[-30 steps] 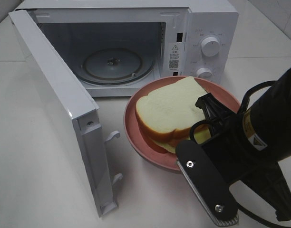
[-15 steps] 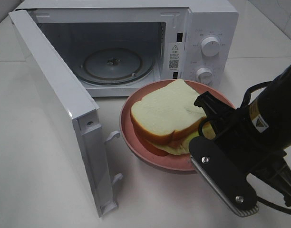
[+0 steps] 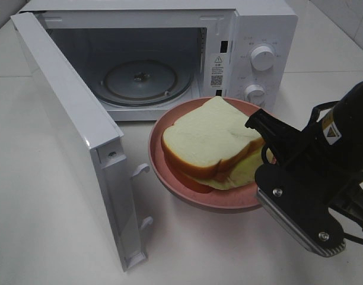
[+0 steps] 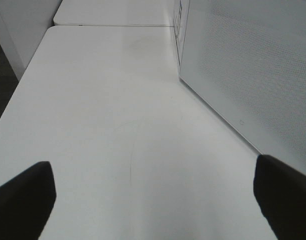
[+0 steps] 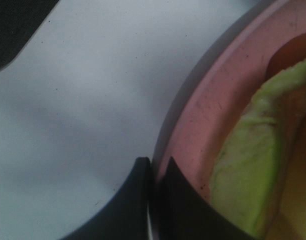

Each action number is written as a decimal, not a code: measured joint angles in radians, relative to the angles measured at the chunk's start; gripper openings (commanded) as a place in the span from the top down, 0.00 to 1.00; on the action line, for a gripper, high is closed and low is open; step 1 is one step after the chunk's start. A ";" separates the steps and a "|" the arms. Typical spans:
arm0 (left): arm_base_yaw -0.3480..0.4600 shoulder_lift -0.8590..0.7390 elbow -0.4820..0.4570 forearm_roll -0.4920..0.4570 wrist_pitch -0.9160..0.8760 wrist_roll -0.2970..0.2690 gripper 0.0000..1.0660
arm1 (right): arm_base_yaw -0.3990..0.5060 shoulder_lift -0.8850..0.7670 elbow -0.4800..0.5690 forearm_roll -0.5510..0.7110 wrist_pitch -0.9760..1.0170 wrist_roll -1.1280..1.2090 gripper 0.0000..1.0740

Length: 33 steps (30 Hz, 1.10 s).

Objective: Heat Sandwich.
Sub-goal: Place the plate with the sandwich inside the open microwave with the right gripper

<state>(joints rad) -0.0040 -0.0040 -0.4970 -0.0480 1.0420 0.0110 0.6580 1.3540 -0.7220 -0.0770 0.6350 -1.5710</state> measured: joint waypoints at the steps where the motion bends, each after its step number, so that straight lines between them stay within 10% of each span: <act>1: 0.000 0.000 0.000 0.000 0.000 0.000 0.05 | 0.000 0.000 0.000 0.002 -0.001 -0.004 1.00; 33: 0.000 0.000 0.000 0.000 0.000 0.000 0.05 | 0.000 0.240 -0.229 0.077 -0.039 -0.076 0.99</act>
<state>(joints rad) -0.0040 -0.0040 -0.4970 -0.0480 1.0420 0.0110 0.6580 1.5940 -0.9510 0.0000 0.5960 -1.6470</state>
